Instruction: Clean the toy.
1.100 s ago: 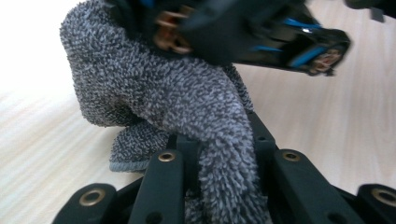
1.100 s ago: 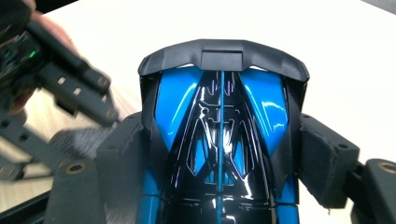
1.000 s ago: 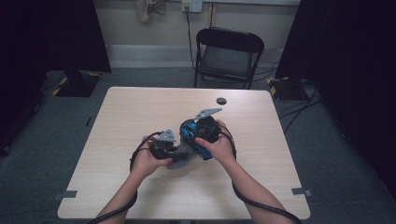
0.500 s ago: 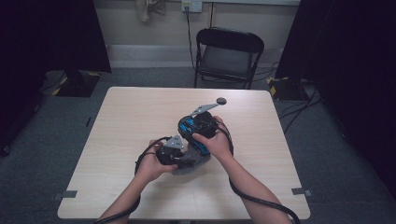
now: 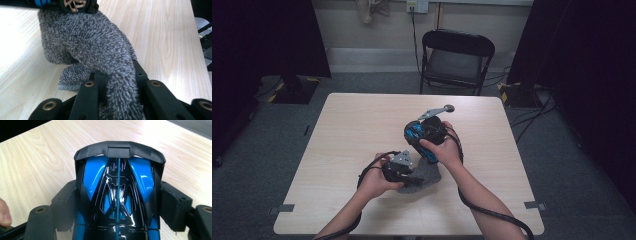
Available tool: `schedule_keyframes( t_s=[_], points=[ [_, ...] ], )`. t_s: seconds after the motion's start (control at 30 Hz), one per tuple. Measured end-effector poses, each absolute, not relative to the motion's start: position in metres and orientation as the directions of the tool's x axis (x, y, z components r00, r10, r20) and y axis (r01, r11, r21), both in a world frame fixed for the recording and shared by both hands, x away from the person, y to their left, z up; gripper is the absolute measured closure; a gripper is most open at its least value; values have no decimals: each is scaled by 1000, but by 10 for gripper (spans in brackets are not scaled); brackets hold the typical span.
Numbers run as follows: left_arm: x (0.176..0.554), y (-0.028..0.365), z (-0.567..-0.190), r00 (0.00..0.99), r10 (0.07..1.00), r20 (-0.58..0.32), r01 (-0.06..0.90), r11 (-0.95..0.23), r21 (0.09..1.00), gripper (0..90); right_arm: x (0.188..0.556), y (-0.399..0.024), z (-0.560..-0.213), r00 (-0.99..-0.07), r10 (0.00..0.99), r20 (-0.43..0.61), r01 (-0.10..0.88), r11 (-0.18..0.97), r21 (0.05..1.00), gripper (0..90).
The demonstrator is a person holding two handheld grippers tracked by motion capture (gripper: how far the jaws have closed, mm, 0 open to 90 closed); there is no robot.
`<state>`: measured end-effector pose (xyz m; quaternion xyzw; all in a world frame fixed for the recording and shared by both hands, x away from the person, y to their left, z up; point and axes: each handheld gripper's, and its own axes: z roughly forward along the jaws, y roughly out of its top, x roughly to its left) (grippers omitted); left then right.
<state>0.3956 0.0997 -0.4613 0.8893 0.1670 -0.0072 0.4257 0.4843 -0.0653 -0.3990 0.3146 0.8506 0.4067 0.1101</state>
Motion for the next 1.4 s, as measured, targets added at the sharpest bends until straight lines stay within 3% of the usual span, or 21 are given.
schedule_keyframes(
  t_s=[0.33, 0.43, 0.57, 0.7, 0.87, 1.4],
  points=[
    [395, 96, -463, 947, 285, -147, 298, -612, 733, 732, 487, -74, -398, -765, 640, 78, 457, 452, 766, 257],
    [401, 101, -463, 936, 325, -135, 316, -606, 730, 731, 486, -75, -396, -766, 638, 76, 453, 453, 768, 257],
    [421, 126, -457, 874, 472, -116, 392, -542, 743, 731, 483, -77, -390, -771, 633, 75, 446, 451, 773, 257],
    [435, 143, -452, 822, 558, -112, 432, -484, 761, 730, 480, -77, -387, -775, 628, 74, 439, 450, 778, 258],
    [445, 150, -449, 792, 602, -106, 442, -444, 779, 730, 476, -74, -392, -785, 615, 81, 434, 451, 780, 257],
    [426, 112, -460, 879, 459, -126, 380, -516, 768, 729, 474, -67, -401, -776, 626, 81, 445, 451, 773, 257]
  ],
)
